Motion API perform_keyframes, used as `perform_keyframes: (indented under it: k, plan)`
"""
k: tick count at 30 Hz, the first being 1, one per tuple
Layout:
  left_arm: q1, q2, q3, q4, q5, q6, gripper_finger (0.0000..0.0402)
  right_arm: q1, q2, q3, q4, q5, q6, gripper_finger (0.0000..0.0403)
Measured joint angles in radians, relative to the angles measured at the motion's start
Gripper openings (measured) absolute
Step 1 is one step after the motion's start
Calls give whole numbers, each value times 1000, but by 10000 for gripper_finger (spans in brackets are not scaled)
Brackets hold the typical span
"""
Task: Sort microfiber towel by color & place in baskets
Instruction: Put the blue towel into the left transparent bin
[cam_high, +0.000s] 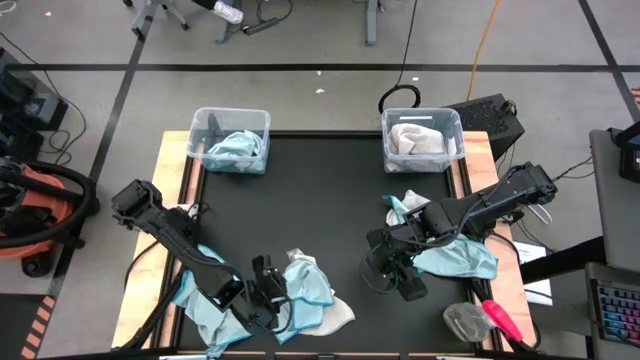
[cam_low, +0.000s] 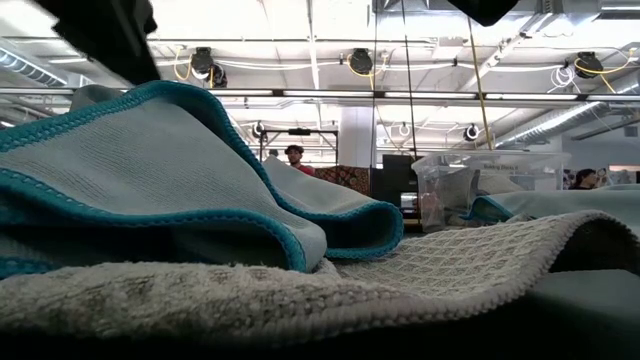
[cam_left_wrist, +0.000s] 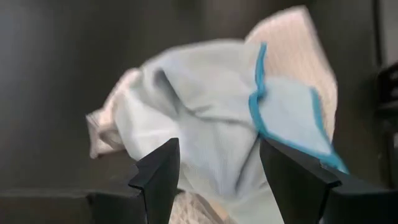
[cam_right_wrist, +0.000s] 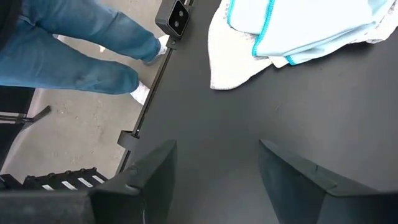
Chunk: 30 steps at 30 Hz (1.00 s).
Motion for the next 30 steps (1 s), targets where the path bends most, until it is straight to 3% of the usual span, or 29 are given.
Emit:
perform_keyframes:
  k: [8,16,20,26,30]
  plan:
    - [31,71,-2,57,131,-2,228,0,-1,0,9,0,-8,214]
    - [72,98,-2,55,149,-52,216,0,-1,0,19,2,-16,214]
    - [85,97,-2,55,158,-25,159,0,-1,0,19,7,-16,214]
    - [108,97,-2,58,240,34,25,0,-1,0,19,23,-16,214]
    - [117,97,3,54,264,37,12,0,-1,0,19,26,-16,214]
